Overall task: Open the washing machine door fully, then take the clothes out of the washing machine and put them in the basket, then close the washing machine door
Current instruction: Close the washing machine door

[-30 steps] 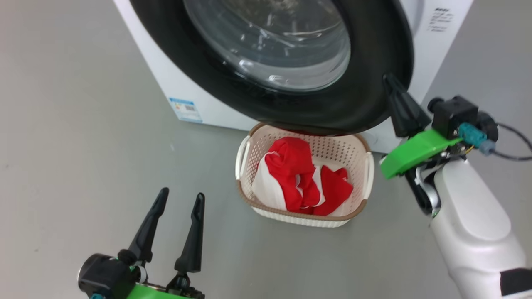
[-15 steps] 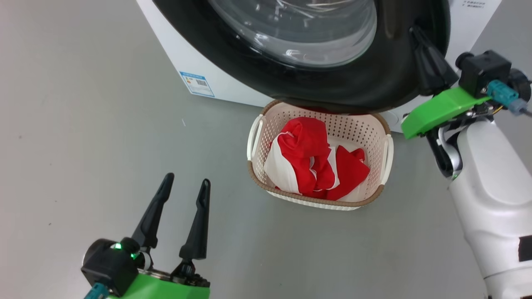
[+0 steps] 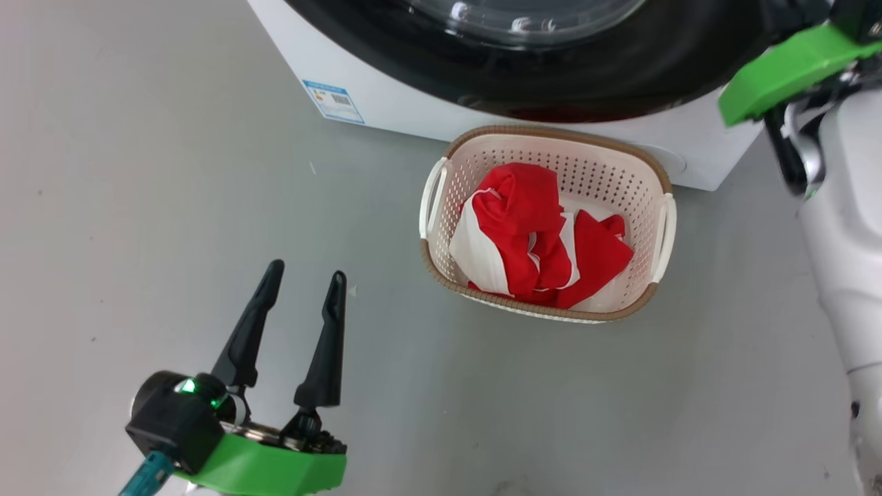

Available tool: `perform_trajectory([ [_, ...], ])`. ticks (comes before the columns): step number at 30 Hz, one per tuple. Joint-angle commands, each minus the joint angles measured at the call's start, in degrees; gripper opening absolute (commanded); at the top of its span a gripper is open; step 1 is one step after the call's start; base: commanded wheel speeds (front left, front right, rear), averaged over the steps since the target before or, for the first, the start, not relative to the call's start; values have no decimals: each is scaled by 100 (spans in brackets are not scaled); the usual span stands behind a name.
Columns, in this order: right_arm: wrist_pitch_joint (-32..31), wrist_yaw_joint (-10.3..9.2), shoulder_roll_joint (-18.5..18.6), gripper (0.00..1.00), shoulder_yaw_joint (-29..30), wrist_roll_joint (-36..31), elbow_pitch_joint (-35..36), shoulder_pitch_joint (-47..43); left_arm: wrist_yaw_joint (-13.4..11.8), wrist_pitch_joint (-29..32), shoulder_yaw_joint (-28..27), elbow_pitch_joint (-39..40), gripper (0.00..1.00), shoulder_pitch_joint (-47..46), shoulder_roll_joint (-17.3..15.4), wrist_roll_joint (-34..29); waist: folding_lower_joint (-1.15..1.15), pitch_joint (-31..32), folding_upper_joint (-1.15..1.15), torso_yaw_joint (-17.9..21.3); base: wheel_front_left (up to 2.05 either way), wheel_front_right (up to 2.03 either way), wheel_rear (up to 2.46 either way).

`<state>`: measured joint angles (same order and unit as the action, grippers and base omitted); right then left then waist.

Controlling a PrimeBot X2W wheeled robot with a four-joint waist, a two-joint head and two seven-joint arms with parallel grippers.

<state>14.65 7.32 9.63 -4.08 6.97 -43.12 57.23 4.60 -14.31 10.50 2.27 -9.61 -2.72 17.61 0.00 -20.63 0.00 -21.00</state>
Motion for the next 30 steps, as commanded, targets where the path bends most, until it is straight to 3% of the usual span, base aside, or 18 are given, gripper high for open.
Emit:
perform_trajectory([
  [1, 34, 17, -38, 0, -15, -27, 74, 253, 48, -69, -207, 150, 100, -137, -53, -53, 0, -91, 0, -59, 0, 0, 0],
  [14, 35, 17, -43, 0, -44, -80, -488, 702, 126, -69, -346, 120, 100, -346, -31, -112, 0, -142, 0, -14, 0, 0, 0],
  [24, 35, 17, -351, 0, -125, 19, -137, 103, 95, -69, -483, 22, 100, -274, -18, 405, 0, 176, 0, 374, 0, 0, 0],
  [25, 35, 17, -389, 17, -117, 26, -52, 0, 77, -69, -480, -17, 100, -265, -18, 412, 0, 223, 0, 432, 0, 0, 0],
  [26, 35, 17, -427, 53, -114, 28, 34, -110, 61, -69, -474, -66, 100, -257, -17, 417, 0, 270, 0, 493, 0, 0, 0],
  [27, 35, 17, -465, 100, -104, 33, 114, -225, 37, -69, -470, -122, 100, -250, -17, 436, 0, 319, 0, 552, 0, 0, 0],
  [30, 35, 17, -564, 100, -104, 52, 348, -577, -70, -69, -474, -261, 100, -237, -17, 511, 0, 476, 0, 742, 0, 0, 0],
])
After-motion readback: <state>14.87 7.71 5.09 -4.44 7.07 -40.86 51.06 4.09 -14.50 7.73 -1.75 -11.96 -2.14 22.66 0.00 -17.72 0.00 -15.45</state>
